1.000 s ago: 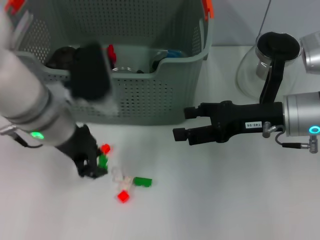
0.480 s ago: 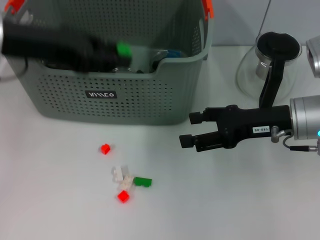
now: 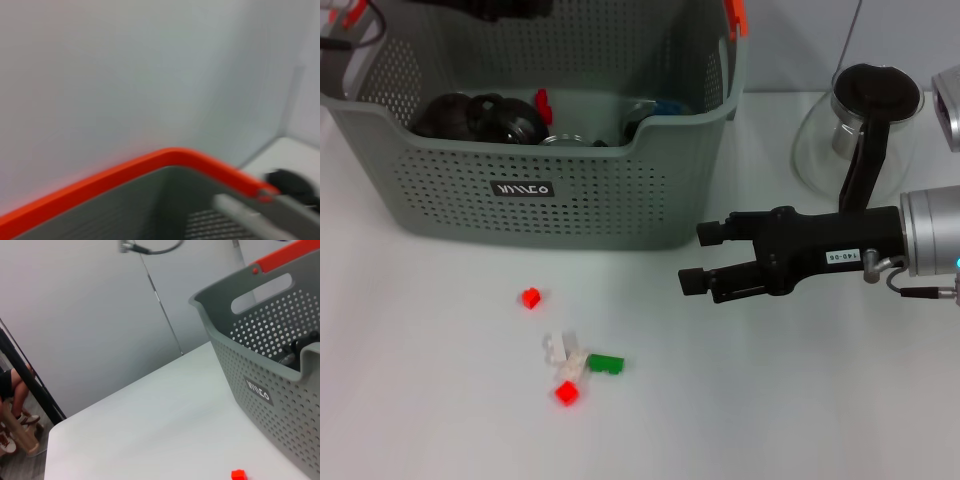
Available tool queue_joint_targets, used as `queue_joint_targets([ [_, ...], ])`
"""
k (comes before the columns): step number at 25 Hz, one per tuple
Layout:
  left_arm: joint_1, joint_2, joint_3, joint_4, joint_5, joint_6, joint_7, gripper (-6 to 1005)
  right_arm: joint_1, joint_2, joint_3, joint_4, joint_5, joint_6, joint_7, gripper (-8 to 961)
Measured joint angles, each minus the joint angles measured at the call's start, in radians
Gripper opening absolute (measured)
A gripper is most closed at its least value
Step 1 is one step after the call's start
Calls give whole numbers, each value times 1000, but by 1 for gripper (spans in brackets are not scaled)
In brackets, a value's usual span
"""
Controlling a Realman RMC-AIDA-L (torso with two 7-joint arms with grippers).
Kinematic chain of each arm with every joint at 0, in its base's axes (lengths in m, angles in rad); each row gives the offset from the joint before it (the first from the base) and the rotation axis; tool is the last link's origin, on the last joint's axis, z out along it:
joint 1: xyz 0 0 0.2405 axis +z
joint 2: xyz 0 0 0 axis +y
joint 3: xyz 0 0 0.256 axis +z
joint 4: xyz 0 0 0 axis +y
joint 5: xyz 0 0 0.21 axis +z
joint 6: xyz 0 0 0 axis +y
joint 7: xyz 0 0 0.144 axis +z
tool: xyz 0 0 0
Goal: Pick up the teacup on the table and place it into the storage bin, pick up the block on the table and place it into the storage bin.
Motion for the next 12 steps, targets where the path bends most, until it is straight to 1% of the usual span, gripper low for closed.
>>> queue_joint_targets([
  [2, -23, 6, 5, -53, 58, -90, -14, 466, 1, 0, 0, 0, 0, 0, 0, 933],
  [6, -43, 8, 5, -131, 131, -222, -46, 473, 7, 2, 0, 0, 0, 0, 1, 930],
  [9, -40, 7, 6, -156, 143, -279, -48, 479, 10, 4, 0, 0, 0, 0, 1, 928],
  [12, -35, 6, 7, -160, 144, -291, -48, 484, 11, 4, 0, 0, 0, 1, 1, 925],
])
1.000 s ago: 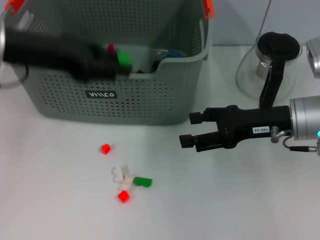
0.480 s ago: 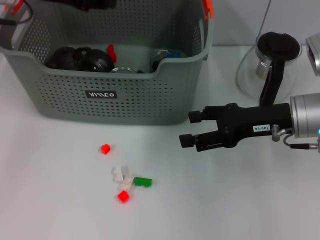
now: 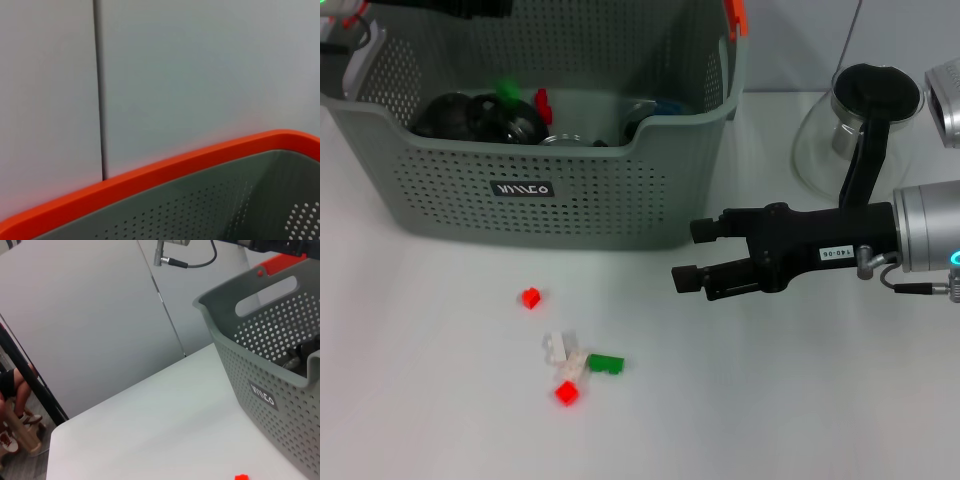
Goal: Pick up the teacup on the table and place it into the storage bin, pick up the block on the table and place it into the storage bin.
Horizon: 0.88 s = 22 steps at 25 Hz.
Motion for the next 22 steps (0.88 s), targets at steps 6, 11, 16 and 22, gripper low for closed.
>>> queue_joint_targets([
  [6, 39, -22, -10, 91, -39, 77, 2, 682, 6, 2, 0, 0, 0, 0, -1, 921],
  [11, 175, -86, -14, 313, -270, 341, 102, 817, 7, 0, -9, 0, 0, -6, -3, 917],
  [16, 307, -129, -5, 402, -464, 608, 295, 925, 3, -2, -38, 0, 0, -14, -39, 913],
  [22, 408, -143, -3, 307, -451, 736, 484, 919, 9, 16, -92, 0, -4, -1, -117, 909],
])
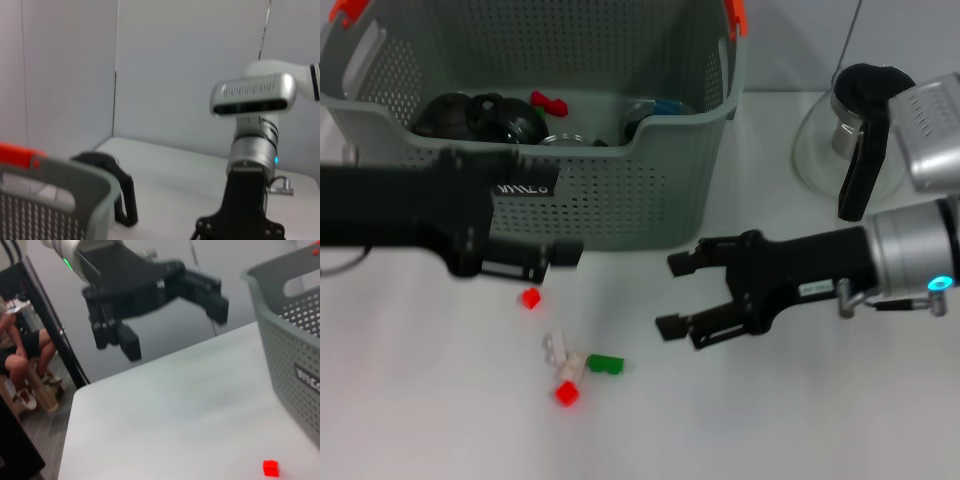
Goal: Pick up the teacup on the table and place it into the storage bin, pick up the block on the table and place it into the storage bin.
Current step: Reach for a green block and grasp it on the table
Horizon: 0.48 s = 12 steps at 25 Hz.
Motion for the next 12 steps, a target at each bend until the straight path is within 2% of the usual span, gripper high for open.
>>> queue_joint_targets([
  [6, 81, -1, -8, -101, 10, -2, 140, 918, 32, 41, -45, 6, -56, 65, -41, 904],
  [12, 125, -18, -15, -125, 23, -29, 176, 917, 66, 50, -158, 16, -54, 150, -37, 899],
])
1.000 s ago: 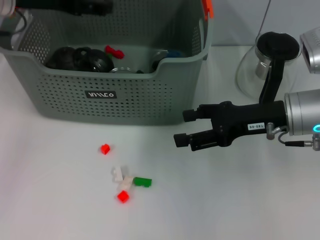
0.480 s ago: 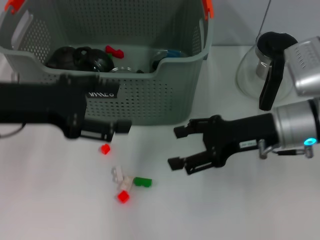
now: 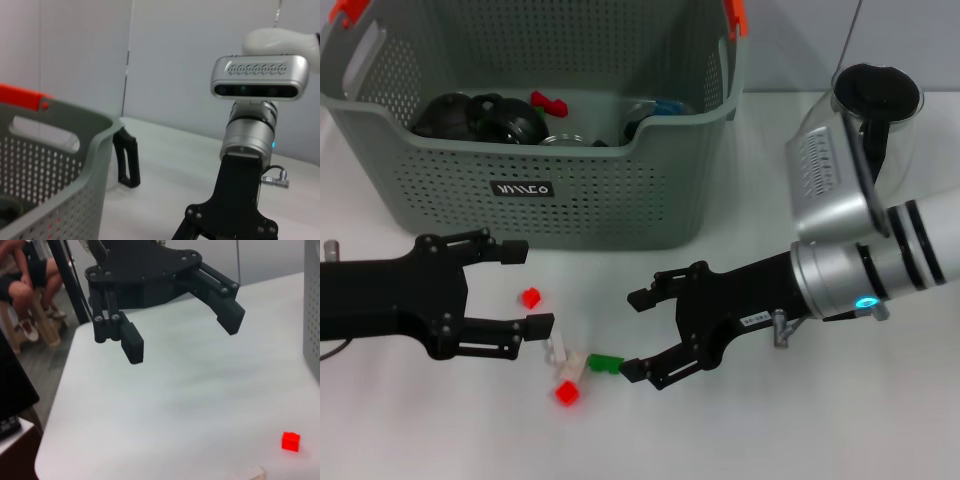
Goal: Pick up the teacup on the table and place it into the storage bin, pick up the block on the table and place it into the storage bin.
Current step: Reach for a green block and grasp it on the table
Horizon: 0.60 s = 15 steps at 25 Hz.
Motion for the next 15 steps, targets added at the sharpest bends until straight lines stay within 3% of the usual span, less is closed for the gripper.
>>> queue_joint_targets([
  [5, -10, 1, 0, -74, 33, -39, 6, 917, 17, 7, -103, 0, 14, 86, 4, 896],
  [15, -27, 10, 0, -144, 72, -78, 92, 915, 29, 10, -450, 28, 233, 347, 8, 858],
])
